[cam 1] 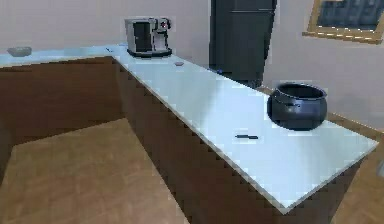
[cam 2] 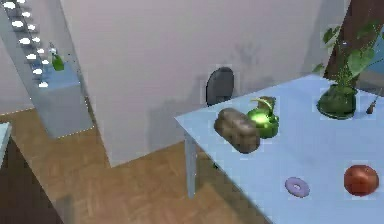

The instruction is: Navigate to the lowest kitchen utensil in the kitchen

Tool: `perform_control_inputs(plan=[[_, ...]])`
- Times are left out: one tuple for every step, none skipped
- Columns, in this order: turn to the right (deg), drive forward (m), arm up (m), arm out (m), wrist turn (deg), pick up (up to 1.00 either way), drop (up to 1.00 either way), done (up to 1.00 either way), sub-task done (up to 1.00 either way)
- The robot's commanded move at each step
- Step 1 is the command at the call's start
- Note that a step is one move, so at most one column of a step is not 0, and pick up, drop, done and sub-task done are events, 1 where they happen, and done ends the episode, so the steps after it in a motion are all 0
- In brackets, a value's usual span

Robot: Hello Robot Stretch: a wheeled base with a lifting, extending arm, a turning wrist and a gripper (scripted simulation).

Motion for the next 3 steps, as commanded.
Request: perform_control_inputs(plan=[[-30.0,0.0,0.0,0.0,0.0,0.0,0.0,0.0,0.0],[0.0,1.0,0.0,0.0,0.0,0.0,0.0,0.0,0.0],[0.0,1.0,0.0,0.0,0.0,0.0,0.0,0.0,0.0]])
